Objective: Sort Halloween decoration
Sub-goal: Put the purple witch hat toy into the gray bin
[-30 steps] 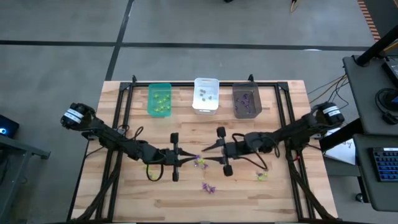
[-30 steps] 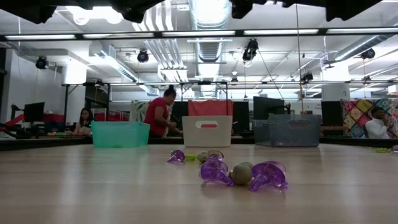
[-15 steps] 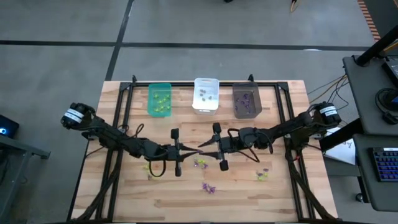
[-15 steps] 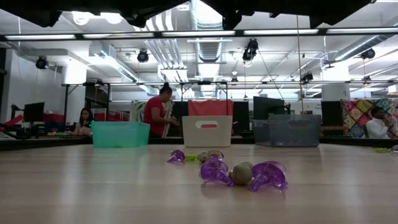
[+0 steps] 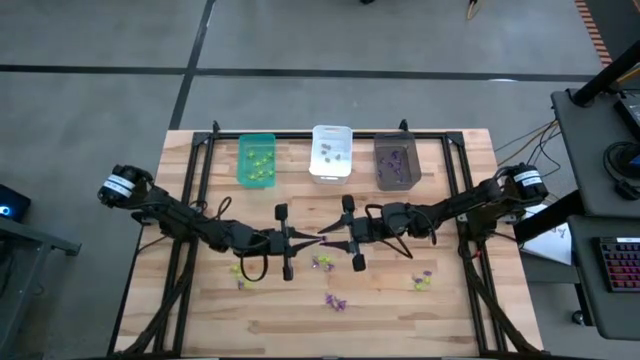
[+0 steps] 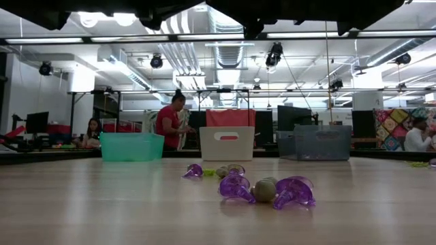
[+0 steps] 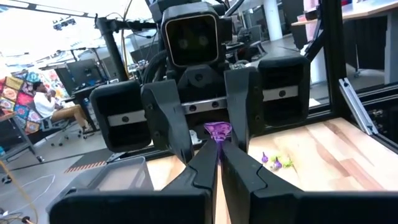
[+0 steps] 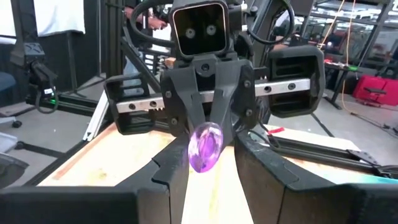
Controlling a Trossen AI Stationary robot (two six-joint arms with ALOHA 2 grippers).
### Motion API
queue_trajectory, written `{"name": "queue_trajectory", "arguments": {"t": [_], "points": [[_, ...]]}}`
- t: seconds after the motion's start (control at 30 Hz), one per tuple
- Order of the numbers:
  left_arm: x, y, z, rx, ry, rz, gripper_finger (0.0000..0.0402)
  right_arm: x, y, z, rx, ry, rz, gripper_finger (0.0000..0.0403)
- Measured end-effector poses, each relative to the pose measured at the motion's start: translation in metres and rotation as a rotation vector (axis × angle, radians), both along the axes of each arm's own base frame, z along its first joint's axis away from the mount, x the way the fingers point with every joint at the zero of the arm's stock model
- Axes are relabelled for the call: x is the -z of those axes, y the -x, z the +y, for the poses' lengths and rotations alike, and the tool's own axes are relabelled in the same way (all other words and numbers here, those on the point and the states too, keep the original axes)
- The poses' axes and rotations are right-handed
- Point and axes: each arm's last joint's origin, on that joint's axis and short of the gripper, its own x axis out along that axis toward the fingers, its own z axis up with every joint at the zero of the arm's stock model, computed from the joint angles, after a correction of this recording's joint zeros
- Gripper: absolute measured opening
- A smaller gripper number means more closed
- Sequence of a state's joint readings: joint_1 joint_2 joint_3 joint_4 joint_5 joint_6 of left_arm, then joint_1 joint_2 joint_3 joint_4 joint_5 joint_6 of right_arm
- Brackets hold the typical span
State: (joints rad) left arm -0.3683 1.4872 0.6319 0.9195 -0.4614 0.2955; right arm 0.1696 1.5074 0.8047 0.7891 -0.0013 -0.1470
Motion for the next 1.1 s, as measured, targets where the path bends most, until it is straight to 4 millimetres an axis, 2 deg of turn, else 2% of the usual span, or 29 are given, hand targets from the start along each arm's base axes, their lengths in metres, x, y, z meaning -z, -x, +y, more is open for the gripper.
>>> {"name": "queue_trajectory", "arguments": {"t": [0.17,0.43,0.77,0.87,1.1], "points": [[0.002,0.0,0.0,0.0,-0.006,0.015,0.0,0.0,0.0,0.0,-0.001,0.002,0.0,0.0104],[0.004,0.0,0.001,-0.004,-0.013,0.03,0.0,0.0,0.0,0.0,-0.002,0.002,-0.001,0.0031],[0.004,0.0,0.003,-0.054,0.038,0.025,0.0003,0.0,-0.001,-0.005,0.016,-0.038,0.006,0.003],[0.005,0.0,0.003,-0.052,0.059,0.027,0.0023,0.0,-0.001,-0.009,0.026,-0.066,0.018,0.003],[0.008,0.0,0.005,-0.071,0.055,0.056,0.0097,-0.001,0.001,-0.021,0.057,-0.105,0.074,0.003]]}}
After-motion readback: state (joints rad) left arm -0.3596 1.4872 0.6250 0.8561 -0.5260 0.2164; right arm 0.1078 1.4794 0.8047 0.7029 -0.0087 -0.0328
